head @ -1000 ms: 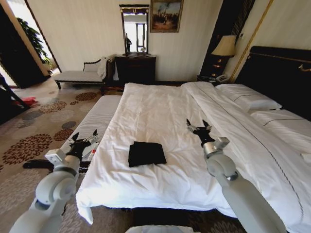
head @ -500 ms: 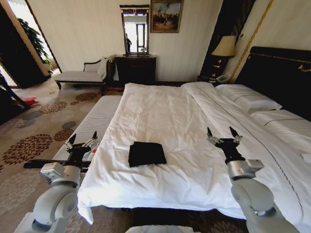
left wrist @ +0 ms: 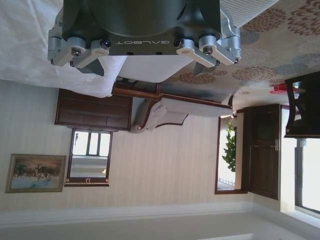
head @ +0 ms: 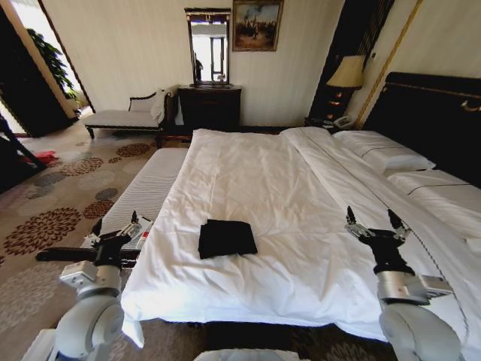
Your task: Fold the clothes on the bed.
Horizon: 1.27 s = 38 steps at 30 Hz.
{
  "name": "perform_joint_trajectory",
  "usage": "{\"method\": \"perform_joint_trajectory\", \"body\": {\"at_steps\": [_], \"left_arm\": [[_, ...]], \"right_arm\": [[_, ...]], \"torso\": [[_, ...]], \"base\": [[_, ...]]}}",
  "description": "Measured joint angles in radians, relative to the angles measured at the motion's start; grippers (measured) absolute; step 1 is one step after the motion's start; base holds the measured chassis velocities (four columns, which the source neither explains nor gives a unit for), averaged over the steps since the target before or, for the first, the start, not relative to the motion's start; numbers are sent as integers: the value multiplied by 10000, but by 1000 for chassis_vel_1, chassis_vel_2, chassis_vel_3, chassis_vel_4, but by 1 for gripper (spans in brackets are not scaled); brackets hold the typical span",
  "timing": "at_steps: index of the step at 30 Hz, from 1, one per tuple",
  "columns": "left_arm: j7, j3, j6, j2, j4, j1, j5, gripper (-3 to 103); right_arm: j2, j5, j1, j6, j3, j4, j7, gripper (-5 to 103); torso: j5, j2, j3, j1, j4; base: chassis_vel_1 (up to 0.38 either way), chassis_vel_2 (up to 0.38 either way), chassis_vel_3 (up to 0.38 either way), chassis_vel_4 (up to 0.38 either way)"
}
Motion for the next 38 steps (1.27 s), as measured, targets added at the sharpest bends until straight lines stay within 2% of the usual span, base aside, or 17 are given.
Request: {"method": "perform_joint_trajectory", "body": {"at_steps": [6,9,11,38], "left_arm": [[455,36,-128,166,66,-1,-72,100],[1545,84,-370,451,-37,246,-59,100],[1800,91,-414,517,-62,315,-53,100],[1827,93,-422,543,-80,317,-67,100]], "right_arm": [[103,-17,-5,122,-40,-75,6,100],[185,9,-73,145,-94,-62,-27,100],[191,15,-85,146,-105,-55,-33,100],[172,46,-69,135,-131,-44,-34,100]], "torso": [[-1,0,0,1,0],[0,0,-1,1,-1],[0,0,0,1,0],[0,-1,0,1,0]], "base": [[0,0,0,0],[0,0,0,0],[0,0,0,0],[0,0,0,0]]}}
